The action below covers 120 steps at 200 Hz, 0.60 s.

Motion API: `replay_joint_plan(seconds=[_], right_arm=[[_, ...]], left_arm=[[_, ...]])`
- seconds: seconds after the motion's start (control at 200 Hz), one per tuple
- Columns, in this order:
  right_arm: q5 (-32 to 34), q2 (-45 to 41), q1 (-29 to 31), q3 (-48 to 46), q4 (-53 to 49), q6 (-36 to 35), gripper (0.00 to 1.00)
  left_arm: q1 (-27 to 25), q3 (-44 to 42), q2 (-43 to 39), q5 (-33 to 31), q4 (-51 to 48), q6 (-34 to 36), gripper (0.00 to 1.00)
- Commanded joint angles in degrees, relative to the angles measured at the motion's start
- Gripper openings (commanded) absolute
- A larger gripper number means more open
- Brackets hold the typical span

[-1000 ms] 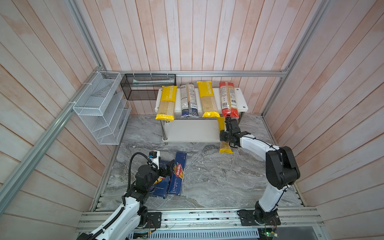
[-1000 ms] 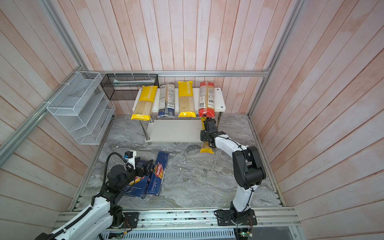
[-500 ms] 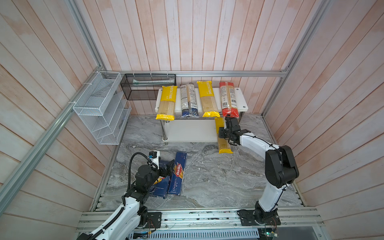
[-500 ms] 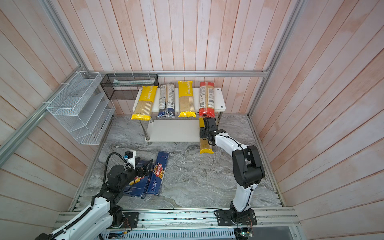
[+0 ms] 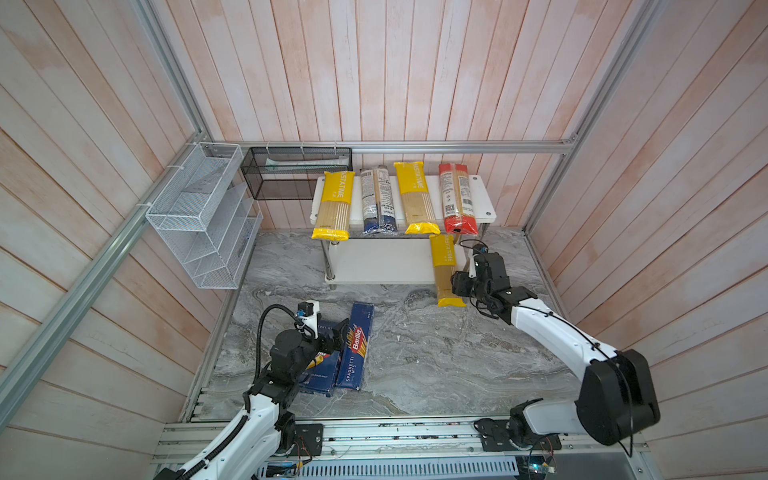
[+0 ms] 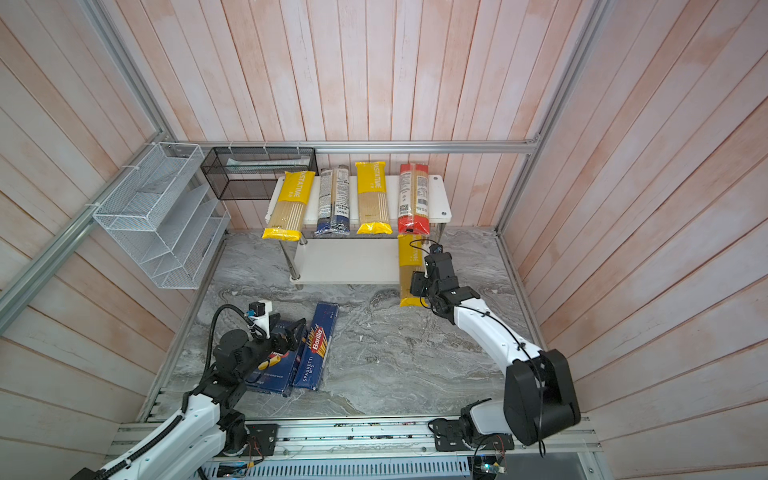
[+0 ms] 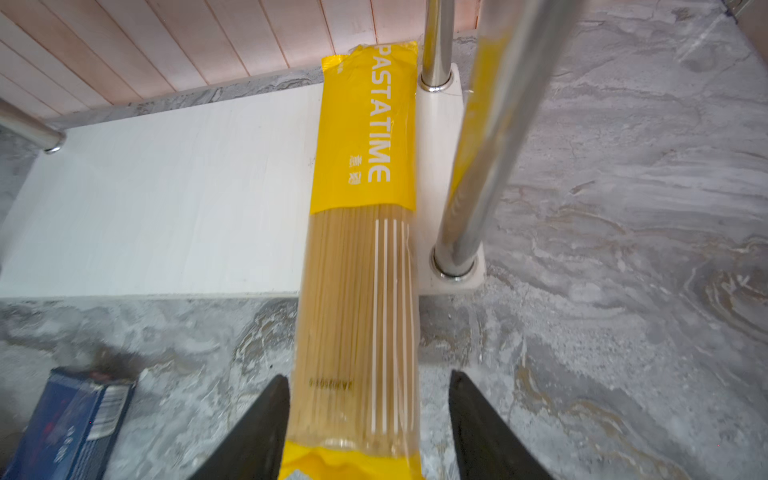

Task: Place and organize the pasta boxes and bags onto the shelf
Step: 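Open the right gripper and draw it back from the standing bag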

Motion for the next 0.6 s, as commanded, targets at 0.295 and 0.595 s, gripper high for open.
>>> replay_joint_plan(seconds=[0.295, 0.595], right_arm=[[-17.9, -11.5, 1.2, -14.0, 2.7, 7.3, 0.62], [-20.2, -6.9, 1.2, -16.6, 9.2, 8.9, 0.63]], left_arm=[[-0.1, 1.4, -0.2, -0.2, 0.9, -0.2, 1.00], [-0.2, 1.5, 0.1, -0.3, 1.0, -0.3, 1.00]])
